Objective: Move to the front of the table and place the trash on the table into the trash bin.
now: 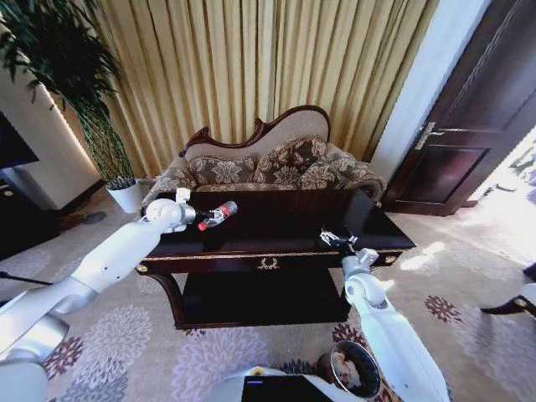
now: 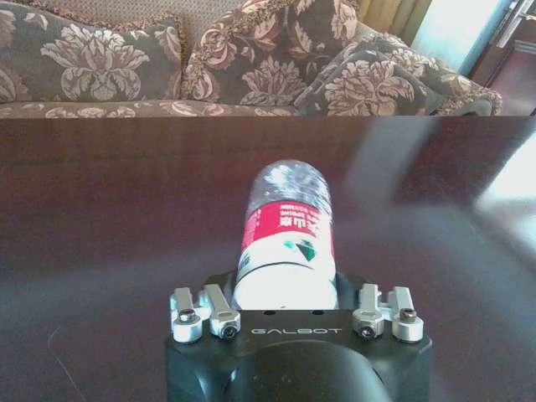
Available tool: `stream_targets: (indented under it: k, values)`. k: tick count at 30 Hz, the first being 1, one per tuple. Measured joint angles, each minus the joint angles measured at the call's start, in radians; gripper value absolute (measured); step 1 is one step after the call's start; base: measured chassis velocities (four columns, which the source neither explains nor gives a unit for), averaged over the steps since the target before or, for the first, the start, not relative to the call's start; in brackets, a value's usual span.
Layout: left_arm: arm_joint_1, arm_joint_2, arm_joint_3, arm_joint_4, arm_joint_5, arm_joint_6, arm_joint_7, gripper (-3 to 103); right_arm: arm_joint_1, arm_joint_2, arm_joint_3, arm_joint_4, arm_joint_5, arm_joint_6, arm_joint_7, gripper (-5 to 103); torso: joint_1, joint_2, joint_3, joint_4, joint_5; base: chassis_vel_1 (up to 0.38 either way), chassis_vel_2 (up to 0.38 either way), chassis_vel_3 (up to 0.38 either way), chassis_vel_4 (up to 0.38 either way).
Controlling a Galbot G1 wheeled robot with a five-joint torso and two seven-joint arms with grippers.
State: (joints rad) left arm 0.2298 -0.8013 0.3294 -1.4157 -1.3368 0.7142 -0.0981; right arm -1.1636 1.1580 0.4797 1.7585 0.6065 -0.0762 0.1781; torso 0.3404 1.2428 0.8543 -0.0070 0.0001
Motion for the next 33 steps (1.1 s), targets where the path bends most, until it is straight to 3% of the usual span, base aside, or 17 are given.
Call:
stream_targets:
  k: [2,5,11,17,20,22,23,24,26,27,29,30,33]
  values:
    - [0.000,-0.001,-0.002,0.000,0.000,0.000,0.000,64,0.001,0.000,0.000,-0.001,0.000,0.000,0.000,100,0.000,0.000,0.000,0.0000,0.0001,0.000,0.000,0.000,0.000]
    - [-0.003,-0.003,-0.004,0.002,-0.001,0.000,-0.001,51,0.002,-0.001,0.000,-0.002,0.000,0.001,0.000,100,0.000,0.000,0.000,-0.0001,0.0001,0.000,0.000,0.000,0.000]
    - [-0.007,-0.002,-0.008,0.003,0.001,0.000,-0.011,38,0.005,-0.001,0.000,-0.002,0.000,0.001,0.001,100,0.000,0.000,0.000,0.0000,0.0000,0.000,0.000,0.000,0.000]
    - [-0.002,0.000,-0.014,-0.004,0.006,0.000,-0.012,33,0.004,0.000,0.000,0.002,0.001,0.001,0.004,100,0.000,0.000,0.000,0.0000,0.0001,0.000,0.000,0.000,0.000]
    - [0.009,-0.002,-0.025,-0.021,0.085,-0.001,-0.008,33,-0.001,0.000,0.002,0.016,0.008,-0.003,0.012,100,0.000,0.000,0.000,-0.0001,-0.0001,0.000,0.000,0.000,0.000]
    - [0.009,-0.002,-0.025,-0.021,0.085,-0.001,-0.008,33,-0.001,0.000,0.002,0.016,0.008,-0.003,0.012,100,0.000,0.000,0.000,-0.0001,-0.0001,0.000,0.000,0.000,0.000]
    - [0.012,-0.002,-0.028,-0.031,0.128,-0.001,-0.008,33,-0.001,0.000,0.001,0.020,0.011,-0.005,0.014,100,0.000,0.000,0.000,-0.0001,0.0000,0.000,0.000,0.000,0.000]
    - [0.025,0.012,-0.026,-0.068,0.387,-0.080,0.029,33,0.008,0.000,-0.001,0.026,0.020,-0.008,0.020,100,0.000,0.000,0.000,-0.0002,0.0001,0.000,0.000,0.000,0.000]
    - [0.033,0.022,-0.019,-0.075,0.528,-0.175,0.061,33,0.012,-0.001,-0.005,0.030,0.022,-0.009,0.021,100,0.000,0.000,0.000,0.0003,0.0000,0.000,0.000,0.000,0.000]
    - [0.033,0.022,-0.019,-0.075,0.528,-0.175,0.061,33,0.012,-0.001,-0.005,0.030,0.022,-0.009,0.021,100,0.000,0.000,0.000,0.0003,0.0000,0.000,0.000,0.000,0.000]
    - [0.042,0.033,-0.022,-0.090,0.662,-0.276,0.083,33,0.014,-0.003,-0.009,0.041,0.026,-0.013,0.023,100,0.000,0.000,0.000,0.0000,-0.0001,0.000,0.000,0.000,0.000]
    - [0.042,0.033,-0.022,-0.090,0.662,-0.276,0.083,33,0.014,-0.003,-0.009,0.041,0.026,-0.013,0.023,100,0.000,0.000,0.000,0.0000,-0.0001,0.000,0.000,0.000,0.000]
    - [0.049,0.052,-0.029,-0.118,0.710,-0.361,0.088,33,0.015,-0.007,-0.011,0.056,0.030,-0.017,0.025,100,0.000,0.000,0.000,0.0001,0.0001,0.000,0.000,0.000,0.000]
